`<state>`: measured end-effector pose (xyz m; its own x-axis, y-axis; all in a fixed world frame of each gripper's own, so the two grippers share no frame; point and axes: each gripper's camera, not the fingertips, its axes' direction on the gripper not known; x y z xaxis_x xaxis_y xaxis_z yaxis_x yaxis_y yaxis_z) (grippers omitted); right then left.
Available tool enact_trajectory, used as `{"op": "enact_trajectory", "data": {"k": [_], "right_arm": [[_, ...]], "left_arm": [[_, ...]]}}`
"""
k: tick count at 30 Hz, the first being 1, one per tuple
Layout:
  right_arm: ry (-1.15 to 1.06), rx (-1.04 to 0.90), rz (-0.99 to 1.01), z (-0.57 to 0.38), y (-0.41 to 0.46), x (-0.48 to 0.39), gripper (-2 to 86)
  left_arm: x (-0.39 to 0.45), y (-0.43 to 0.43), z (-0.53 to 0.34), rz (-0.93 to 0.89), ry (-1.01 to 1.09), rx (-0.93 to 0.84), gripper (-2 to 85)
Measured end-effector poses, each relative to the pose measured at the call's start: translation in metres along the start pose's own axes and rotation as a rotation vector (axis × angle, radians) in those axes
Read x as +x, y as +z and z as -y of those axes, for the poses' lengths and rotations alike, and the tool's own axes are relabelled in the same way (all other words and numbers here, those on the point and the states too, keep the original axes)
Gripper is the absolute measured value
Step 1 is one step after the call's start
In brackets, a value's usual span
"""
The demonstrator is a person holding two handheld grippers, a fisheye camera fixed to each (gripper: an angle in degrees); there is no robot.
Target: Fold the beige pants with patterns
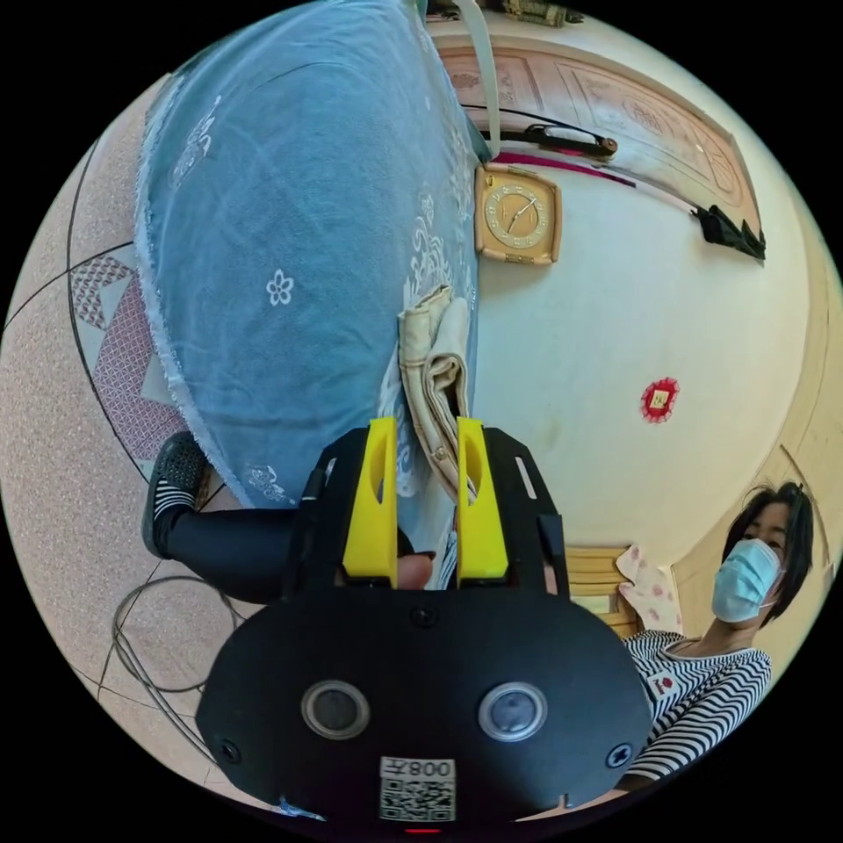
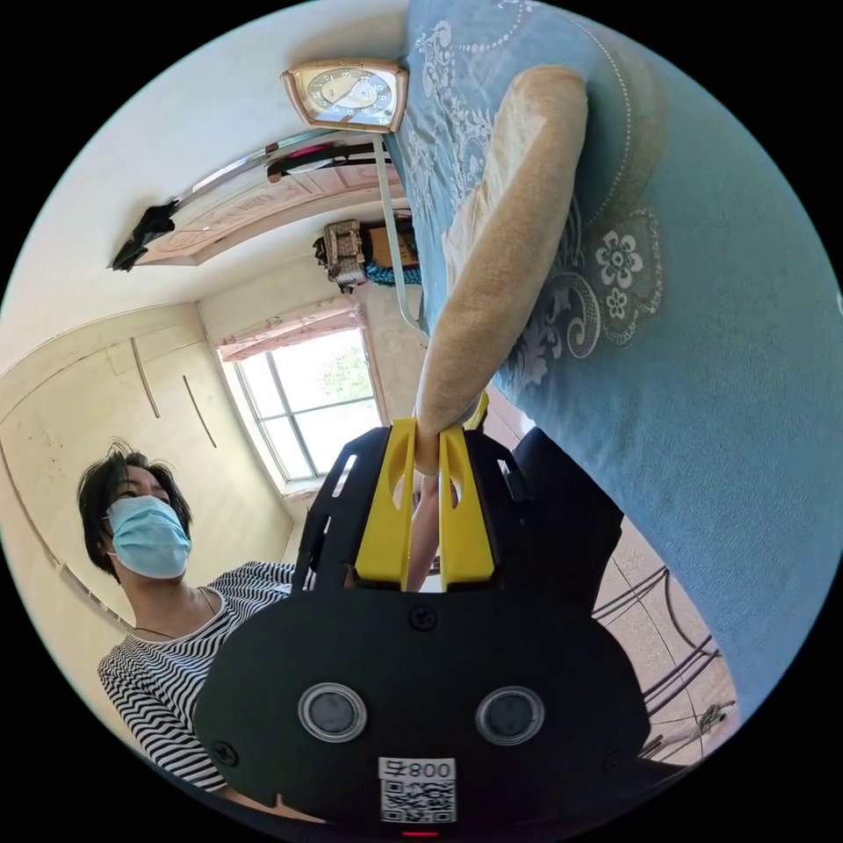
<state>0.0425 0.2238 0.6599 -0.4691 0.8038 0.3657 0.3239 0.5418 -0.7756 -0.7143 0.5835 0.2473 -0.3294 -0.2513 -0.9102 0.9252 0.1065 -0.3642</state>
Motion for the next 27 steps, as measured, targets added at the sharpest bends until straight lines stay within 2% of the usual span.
{"op": "enact_trajectory", "data": {"k": [12,20,27], "right_arm": [[-0.004,-0.004,0.014,-0.032,0.034,-0.039,2.1],[0.011,-0.014,0.022,-0.061,0.058,-0.063,1.9],[0.013,-0.020,0.024,-0.091,0.078,-0.092,1.8]], "left_arm": [[-0.008,-0.008,0.066,-0.045,-0.022,0.019,12.7],[-0.036,0.005,0.079,-0.174,-0.093,0.070,13.8],[-0.043,0.046,0.093,-0.075,-0.063,0.039,12.3]]}}
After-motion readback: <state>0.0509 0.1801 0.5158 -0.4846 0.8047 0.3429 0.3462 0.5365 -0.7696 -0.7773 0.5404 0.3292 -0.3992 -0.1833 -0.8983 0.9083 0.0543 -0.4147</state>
